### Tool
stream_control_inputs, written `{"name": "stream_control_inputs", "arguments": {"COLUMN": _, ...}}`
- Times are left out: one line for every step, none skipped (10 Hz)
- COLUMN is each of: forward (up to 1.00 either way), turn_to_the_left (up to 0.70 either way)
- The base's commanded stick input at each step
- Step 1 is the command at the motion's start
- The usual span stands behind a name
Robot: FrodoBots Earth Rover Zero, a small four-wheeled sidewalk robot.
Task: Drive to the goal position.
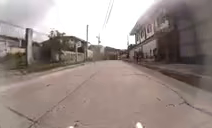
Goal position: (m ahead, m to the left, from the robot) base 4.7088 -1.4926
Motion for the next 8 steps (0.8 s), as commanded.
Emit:
{"name": "stream_control_inputs", "arguments": {"forward": 1.0, "turn_to_the_left": 0.0}}
{"name": "stream_control_inputs", "arguments": {"forward": 1.0, "turn_to_the_left": -0.08}}
{"name": "stream_control_inputs", "arguments": {"forward": 1.0, "turn_to_the_left": -0.4}}
{"name": "stream_control_inputs", "arguments": {"forward": 1.0, "turn_to_the_left": -0.4}}
{"name": "stream_control_inputs", "arguments": {"forward": 1.0, "turn_to_the_left": -0.4}}
{"name": "stream_control_inputs", "arguments": {"forward": 1.0, "turn_to_the_left": 0.0}}
{"name": "stream_control_inputs", "arguments": {"forward": 1.0, "turn_to_the_left": 0.0}}
{"name": "stream_control_inputs", "arguments": {"forward": 1.0, "turn_to_the_left": 0.0}}
